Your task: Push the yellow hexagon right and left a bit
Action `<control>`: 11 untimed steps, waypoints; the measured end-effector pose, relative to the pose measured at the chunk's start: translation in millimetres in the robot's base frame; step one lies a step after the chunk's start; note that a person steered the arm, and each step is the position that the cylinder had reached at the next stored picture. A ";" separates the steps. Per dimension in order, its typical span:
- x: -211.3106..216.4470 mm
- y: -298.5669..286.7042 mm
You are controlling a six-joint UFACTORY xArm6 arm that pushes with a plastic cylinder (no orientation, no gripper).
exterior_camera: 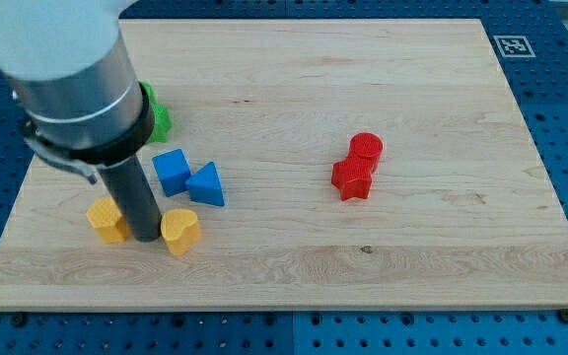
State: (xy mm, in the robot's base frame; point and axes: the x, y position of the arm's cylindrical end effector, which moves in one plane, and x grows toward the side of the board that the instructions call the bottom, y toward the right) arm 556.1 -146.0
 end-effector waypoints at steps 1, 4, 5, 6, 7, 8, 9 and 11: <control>2.3 14.1; -42.5 -47.1; -44.2 -108.1; -48.5 -151.4; -16.3 -142.7; -13.8 -115.2; -19.5 -74.6; 23.2 -83.8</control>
State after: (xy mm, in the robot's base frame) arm 579.3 -229.8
